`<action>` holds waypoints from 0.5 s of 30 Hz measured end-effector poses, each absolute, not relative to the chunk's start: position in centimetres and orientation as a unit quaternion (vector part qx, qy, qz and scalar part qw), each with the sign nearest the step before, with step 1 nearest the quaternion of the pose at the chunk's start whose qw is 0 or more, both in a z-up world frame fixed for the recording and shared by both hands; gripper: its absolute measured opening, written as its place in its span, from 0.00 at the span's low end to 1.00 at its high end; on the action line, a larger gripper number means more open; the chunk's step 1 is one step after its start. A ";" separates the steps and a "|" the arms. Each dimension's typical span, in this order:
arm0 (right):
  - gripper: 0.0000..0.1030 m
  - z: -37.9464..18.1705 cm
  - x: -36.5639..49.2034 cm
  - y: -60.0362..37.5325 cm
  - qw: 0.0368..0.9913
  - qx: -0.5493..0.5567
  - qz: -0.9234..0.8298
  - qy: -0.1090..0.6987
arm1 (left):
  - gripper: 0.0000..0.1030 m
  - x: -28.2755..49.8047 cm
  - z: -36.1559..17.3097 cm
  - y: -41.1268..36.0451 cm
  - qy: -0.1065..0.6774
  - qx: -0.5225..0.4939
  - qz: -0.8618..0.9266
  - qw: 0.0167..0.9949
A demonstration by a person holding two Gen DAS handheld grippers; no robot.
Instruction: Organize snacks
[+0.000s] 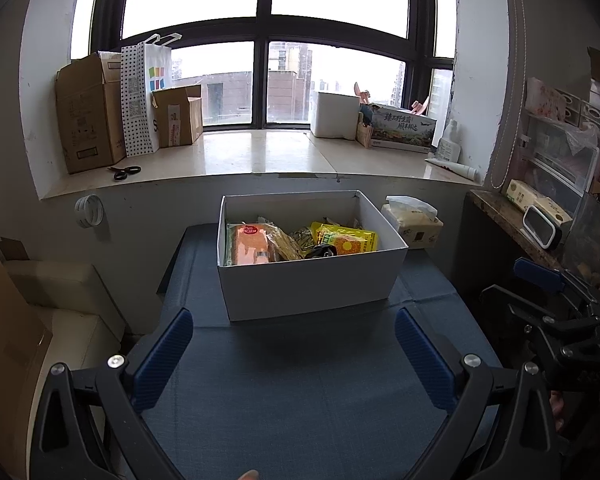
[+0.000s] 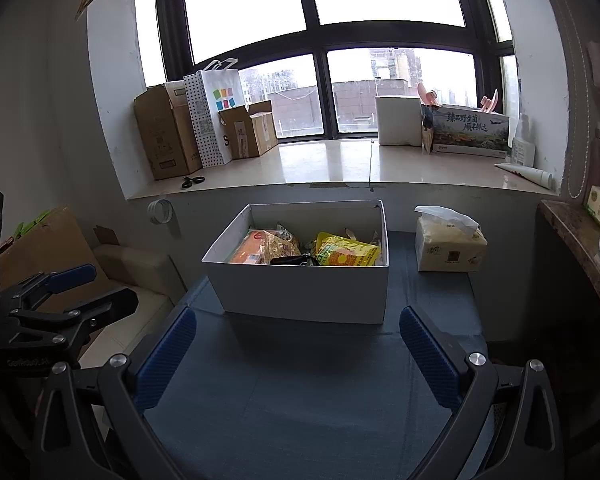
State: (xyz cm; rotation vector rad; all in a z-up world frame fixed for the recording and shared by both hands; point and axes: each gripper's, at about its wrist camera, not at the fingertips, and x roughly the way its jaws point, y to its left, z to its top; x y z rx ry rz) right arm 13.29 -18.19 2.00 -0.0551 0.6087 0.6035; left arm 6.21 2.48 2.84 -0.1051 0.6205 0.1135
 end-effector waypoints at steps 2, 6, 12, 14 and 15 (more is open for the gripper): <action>1.00 2.1 13.3 -18.2 0.909 -0.026 0.294 0.295 | 1.00 6.2 2.9 2.4 0.304 -0.051 0.055 0.950; 1.00 2.1 13.3 -18.3 0.909 -0.027 0.293 0.295 | 1.00 6.2 3.0 2.5 0.303 -0.052 0.052 0.950; 1.00 2.1 13.4 -18.3 0.910 -0.026 0.290 0.296 | 1.00 6.3 2.9 2.6 0.306 -0.053 0.050 0.949; 1.00 2.0 13.4 -18.3 0.909 -0.027 0.291 0.296 | 1.00 6.3 3.0 2.6 0.305 -0.054 0.050 0.949; 1.00 2.0 13.5 -18.3 0.909 -0.027 0.291 0.296 | 1.00 6.2 3.0 2.6 0.305 -0.054 0.050 0.949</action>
